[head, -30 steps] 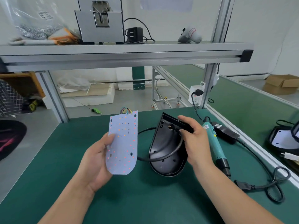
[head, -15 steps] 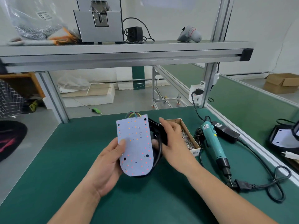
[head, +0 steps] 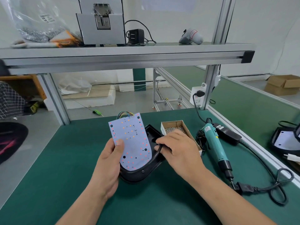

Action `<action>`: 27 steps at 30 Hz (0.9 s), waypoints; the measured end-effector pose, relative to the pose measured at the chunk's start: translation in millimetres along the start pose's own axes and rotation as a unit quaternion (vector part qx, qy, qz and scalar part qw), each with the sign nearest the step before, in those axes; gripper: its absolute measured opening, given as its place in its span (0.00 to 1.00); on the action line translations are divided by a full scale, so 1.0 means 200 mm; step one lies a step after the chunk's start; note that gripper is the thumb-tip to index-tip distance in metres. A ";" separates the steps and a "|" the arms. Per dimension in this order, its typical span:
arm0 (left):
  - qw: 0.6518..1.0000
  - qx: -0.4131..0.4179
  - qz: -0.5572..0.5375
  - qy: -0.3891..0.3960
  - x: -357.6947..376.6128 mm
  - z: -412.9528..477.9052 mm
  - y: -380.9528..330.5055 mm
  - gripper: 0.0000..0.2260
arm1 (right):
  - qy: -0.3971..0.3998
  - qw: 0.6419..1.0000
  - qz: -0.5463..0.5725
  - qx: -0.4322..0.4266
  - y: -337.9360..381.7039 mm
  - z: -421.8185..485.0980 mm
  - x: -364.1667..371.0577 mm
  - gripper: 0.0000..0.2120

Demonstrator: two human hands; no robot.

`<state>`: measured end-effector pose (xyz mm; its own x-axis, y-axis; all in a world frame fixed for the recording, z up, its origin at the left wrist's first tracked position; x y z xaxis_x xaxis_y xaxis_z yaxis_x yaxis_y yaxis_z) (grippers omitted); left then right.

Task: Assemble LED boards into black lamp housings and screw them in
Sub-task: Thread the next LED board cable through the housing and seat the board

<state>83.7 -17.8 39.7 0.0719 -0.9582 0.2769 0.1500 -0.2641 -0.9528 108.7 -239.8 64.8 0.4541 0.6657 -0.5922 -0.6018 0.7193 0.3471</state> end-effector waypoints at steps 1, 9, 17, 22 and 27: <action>1.000 0.008 0.018 0.005 0.01 -0.01 0.00 0.14 | 0.013 0.999 0.014 0.026 -0.01 0.00 0.01 0.09; 0.995 -0.043 -0.045 0.084 0.03 -0.02 0.01 0.16 | 0.084 0.974 0.114 0.179 -0.09 0.00 0.07 0.12; 0.985 -0.039 -0.155 0.065 -0.09 0.06 -0.07 0.21 | 0.090 0.992 0.052 0.078 -0.07 0.01 0.05 0.12; 0.979 -0.039 -0.197 0.036 -0.12 0.06 -0.10 0.20 | 0.098 0.990 0.051 0.086 -0.07 0.02 0.04 0.11; 0.984 0.056 -0.164 0.040 -0.11 0.06 -0.17 0.21 | 0.112 0.986 0.056 0.113 -0.09 0.02 0.05 0.10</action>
<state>88.6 13.2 67.4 -0.0764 -0.8299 0.5526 0.2594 -0.5517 -0.7927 127.0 -245.1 54.2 0.2207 0.7013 -0.6779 -0.4661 0.6863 0.5583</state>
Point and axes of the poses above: each hand's wrist, its own z-axis towards the middle knuckle, its own x-axis out of the palm, y = z × x, the point moved 3 cm from there along z, towards the middle knuckle, and after that the axes turned 4 degrees about x, right-handed, at the moved point
